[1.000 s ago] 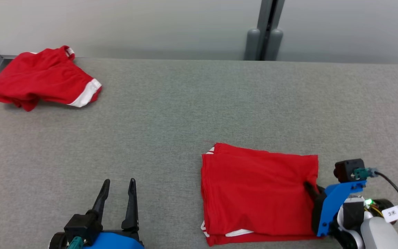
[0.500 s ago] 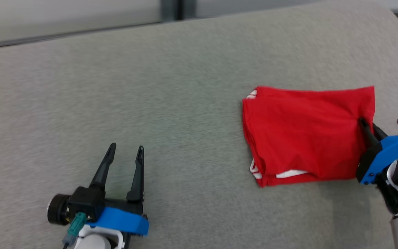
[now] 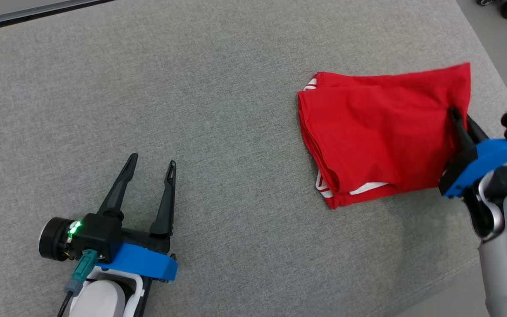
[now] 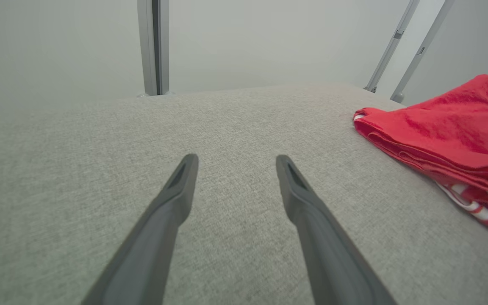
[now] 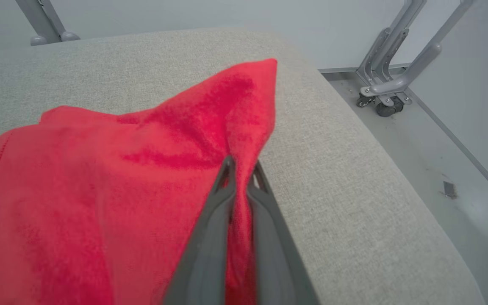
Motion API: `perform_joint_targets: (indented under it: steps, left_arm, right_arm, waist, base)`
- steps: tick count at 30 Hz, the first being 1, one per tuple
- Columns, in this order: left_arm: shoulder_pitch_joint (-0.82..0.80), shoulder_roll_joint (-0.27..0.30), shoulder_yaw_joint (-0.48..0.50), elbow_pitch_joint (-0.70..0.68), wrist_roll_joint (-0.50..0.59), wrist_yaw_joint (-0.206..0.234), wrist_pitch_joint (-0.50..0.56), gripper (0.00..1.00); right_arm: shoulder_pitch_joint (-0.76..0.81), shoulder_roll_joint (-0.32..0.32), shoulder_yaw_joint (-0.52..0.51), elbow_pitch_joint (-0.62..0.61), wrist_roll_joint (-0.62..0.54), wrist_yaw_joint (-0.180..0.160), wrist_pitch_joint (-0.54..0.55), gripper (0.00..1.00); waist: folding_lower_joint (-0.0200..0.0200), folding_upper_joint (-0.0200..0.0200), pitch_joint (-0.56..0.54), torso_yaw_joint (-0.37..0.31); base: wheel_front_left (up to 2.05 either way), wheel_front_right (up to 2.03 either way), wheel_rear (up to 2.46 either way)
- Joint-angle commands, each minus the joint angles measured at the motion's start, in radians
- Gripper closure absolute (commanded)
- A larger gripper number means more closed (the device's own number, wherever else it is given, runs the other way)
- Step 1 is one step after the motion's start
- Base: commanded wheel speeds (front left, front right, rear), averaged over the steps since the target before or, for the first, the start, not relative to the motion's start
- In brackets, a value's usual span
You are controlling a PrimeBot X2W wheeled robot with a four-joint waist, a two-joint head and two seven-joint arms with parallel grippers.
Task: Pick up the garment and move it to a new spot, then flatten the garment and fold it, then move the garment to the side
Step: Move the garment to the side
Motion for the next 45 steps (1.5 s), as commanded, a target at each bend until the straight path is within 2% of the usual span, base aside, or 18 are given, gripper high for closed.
perform_joint_targets:
  steps: [1, 8, 17, 18, 19, 20, 25, 31, 40, 45]
  left_arm:
    - [-0.008, 0.01, 0.004, -0.011, 0.003, 0.003, 0.008, 0.0]
    - [-0.016, 0.023, 0.012, -0.04, -0.003, 0.013, 0.024, 0.0]
    - [-0.007, 0.022, 0.013, -0.06, -0.013, 0.027, 0.021, 0.0]
    - [-0.005, 0.021, 0.013, -0.059, -0.016, 0.027, 0.018, 0.0]
    - [-0.005, 0.019, 0.013, -0.058, -0.02, 0.028, 0.016, 0.0]
    - [-0.004, 0.019, 0.012, -0.056, -0.021, 0.029, 0.015, 0.0]
    - [-0.016, 0.013, 0.005, -0.043, -0.028, 0.031, 0.005, 0.0]
    - [-0.023, 0.003, 0.008, -0.016, -0.043, 0.033, -0.016, 0.0]
    - [0.01, -0.026, 0.046, 0.069, -0.096, 0.048, -0.063, 0.0]
    - [0.047, -0.045, 0.077, 0.128, -0.129, 0.053, -0.082, 0.0]
  right_arm:
    - [-0.053, -0.009, 0.02, 0.02, -0.007, 0.0, -0.014, 1.0]
    - [-0.214, -0.07, 0.036, 0.14, -0.02, 0.0, -0.032, 1.0]
    - [-0.352, -0.201, -0.06, 0.296, -0.104, 0.0, -0.06, 1.0]
    - [-0.357, -0.206, -0.072, 0.303, -0.115, 0.0, -0.074, 0.95]
    - [-0.361, -0.208, -0.086, 0.307, -0.126, 0.0, -0.089, 0.61]
    - [-0.364, -0.208, -0.1, 0.312, -0.141, 0.0, -0.107, 0.0]
    - [-0.367, -0.165, -0.143, 0.342, -0.2, 0.0, -0.2, 0.0]
    - [-0.362, -0.121, -0.08, 0.358, -0.217, 0.0, -0.26, 0.0]
    - [-0.27, -0.054, 0.043, 0.34, -0.178, 0.0, -0.339, 0.0]
    - [-0.167, 0.004, 0.045, 0.292, -0.157, 0.0, -0.383, 0.0]
  waist:
    - [-0.0002, 0.0, 0.003, 0.003]
    - [-0.0002, 0.0, 0.015, 0.044]
    - [-0.0002, 0.0, 0.032, 0.134]
    - [-0.0002, 0.0, 0.034, 0.14]
    - [-0.0002, 0.0, 0.035, 0.145]
    - [-0.0002, 0.0, 0.036, 0.149]
    - [-0.0002, 0.0, 0.035, 0.166]
    - [-0.0002, 0.0, -0.002, 0.182]
    - [-0.0002, 0.0, -0.144, 0.251]
    - [-0.0002, 0.0, -0.236, 0.299]
  base:
    - [0.0, 0.0, 0.0]
    - [0.0, 0.0, 0.0]
    - [0.0, 0.0, 0.0]
    - [0.0, 0.0, 0.0]
    - [0.0, 0.0, 0.0]
    - [0.0, 0.0, 0.0]
    - [0.0, 0.0, 0.0]
    - [0.0, 0.0, 0.0]
    - [0.0, 0.0, 0.0]
    - [0.0, 0.0, 0.0]
